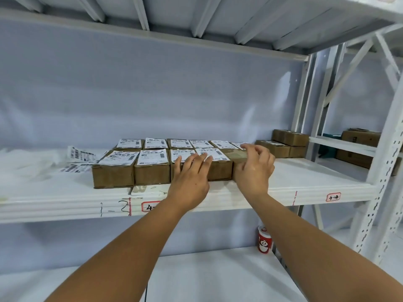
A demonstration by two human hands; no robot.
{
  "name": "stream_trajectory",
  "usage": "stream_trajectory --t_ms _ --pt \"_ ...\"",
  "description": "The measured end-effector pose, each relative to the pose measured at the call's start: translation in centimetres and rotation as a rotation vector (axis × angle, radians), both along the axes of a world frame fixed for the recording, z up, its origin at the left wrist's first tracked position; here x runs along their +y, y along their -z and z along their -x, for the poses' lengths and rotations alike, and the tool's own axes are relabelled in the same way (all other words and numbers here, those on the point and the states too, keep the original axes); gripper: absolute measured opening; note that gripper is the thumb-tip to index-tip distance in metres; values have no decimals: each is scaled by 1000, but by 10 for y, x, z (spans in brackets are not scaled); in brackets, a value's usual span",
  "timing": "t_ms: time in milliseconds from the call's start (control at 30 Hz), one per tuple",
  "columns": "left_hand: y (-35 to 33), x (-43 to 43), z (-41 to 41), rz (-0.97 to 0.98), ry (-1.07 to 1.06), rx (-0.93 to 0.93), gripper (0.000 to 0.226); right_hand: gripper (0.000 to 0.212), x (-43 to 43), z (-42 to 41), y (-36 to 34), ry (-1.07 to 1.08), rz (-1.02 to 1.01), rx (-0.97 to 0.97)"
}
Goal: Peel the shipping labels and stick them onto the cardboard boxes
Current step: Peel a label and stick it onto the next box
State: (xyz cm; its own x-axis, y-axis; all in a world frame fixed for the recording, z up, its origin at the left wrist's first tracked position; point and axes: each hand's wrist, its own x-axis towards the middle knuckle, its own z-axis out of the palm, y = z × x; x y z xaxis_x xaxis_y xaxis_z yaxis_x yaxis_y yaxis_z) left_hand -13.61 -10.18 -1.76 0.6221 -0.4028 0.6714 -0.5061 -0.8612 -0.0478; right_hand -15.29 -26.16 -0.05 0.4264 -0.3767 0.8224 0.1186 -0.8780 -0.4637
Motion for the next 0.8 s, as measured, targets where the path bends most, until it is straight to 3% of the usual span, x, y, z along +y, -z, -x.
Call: stream_trajectory --t_ms 200,400,467,567,633,800 --pt "-22 80 6 353 16 -244 34 37 79 -9 -17 -340 144 -90" --pt "-39 197 -2 854 -147 -144 29 27 170 -12 -43 -625 370 196" --pt "-37 238 -17 820 -266 26 32 26 199 -15 -53 -663 482 233" --pt "-21 279 -36 490 -428 329 33 26 237 -26 -63 -700 631 325" --pt "-9 292 -41 372 -489 375 29 27 262 -35 -68 -706 750 432" --pt "0 296 -47 341 -570 386 18 29 320 -61 -76 -516 942 589"
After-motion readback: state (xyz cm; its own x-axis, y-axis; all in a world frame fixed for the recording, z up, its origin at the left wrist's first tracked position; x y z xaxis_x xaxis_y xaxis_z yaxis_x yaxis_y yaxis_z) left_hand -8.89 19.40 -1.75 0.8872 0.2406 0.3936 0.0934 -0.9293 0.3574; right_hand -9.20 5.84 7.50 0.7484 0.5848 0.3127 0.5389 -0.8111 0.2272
